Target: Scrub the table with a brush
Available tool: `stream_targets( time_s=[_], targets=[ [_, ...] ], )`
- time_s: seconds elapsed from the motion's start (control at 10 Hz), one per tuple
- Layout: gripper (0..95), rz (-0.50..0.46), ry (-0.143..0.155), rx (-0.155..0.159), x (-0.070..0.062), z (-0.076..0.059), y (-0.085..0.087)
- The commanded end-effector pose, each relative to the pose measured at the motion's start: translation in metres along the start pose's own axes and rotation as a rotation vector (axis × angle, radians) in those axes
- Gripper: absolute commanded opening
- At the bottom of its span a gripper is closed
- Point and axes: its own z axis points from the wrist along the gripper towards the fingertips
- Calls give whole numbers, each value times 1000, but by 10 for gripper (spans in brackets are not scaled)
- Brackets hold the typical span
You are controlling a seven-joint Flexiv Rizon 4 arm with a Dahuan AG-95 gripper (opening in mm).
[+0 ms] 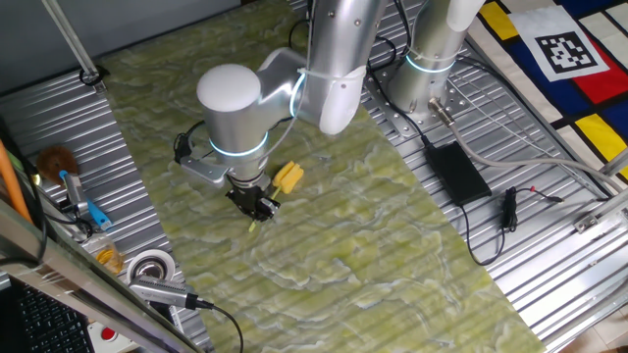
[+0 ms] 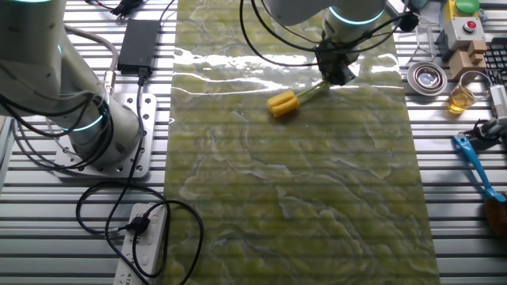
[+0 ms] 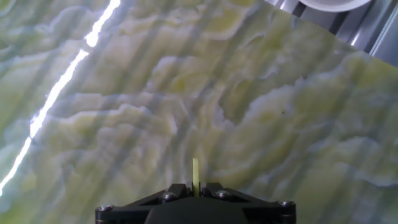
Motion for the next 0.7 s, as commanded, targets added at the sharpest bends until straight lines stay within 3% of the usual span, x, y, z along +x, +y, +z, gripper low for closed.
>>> stream_targets(
  time_s=[0.1,0.7],
  targets=[
    [0,-48,16,14,1,-6,-6],
    [0,-259,55,129,5,-13,-17]
  ],
)
